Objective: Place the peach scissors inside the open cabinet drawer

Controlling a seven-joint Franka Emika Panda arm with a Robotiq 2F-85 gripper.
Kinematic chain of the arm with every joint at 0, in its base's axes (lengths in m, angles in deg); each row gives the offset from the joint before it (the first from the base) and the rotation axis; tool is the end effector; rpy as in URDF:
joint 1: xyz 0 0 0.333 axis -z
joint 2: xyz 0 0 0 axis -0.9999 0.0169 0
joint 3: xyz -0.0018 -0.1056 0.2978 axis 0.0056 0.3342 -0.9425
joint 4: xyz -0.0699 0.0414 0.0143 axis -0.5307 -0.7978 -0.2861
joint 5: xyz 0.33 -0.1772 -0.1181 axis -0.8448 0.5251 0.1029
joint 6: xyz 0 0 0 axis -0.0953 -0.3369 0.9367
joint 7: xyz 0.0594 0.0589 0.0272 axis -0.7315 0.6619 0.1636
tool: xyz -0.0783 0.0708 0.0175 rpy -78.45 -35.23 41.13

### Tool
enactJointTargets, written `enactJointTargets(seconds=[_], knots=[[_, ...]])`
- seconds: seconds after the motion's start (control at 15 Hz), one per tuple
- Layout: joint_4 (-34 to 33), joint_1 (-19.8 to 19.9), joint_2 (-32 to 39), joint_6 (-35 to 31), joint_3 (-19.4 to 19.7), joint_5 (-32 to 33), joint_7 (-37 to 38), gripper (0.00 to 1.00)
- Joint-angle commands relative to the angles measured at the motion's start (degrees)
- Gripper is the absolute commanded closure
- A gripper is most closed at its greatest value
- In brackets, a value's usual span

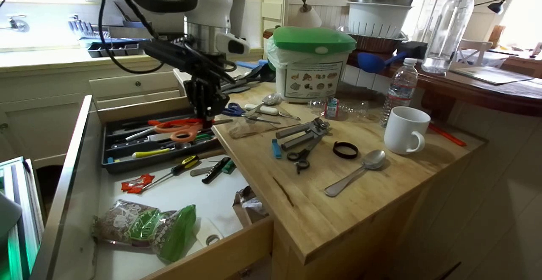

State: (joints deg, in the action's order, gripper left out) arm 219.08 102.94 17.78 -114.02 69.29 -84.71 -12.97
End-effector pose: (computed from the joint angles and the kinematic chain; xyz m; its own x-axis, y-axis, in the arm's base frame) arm 0.4454 -0.2032 0.3415 0.9843 0.1337 -0.1150 0.1301 -0.9908 -0.0384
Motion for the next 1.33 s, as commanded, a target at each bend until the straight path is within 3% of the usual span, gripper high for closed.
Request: enactJointTargets(seconds=[0.0,0.47,0.67,0.87,1.27], knots=[[9.2,-2.4,-6.9,-5.5,-0.3,3.2,-5.8,0.94],[20.1,-8.2,-13.0,-16.7,-0.2,0.7,-20.2,0.94],[21.9,-10.0,-14.1,-17.8,0.7,-1.3,-24.8,0.94],[18.3,-9.5,-9.5,-12.5,1.8,-3.4,-23.4,0.94],[14.4,-6.9,-3.6,-6.0,1.3,-0.2,-15.3,0.94]])
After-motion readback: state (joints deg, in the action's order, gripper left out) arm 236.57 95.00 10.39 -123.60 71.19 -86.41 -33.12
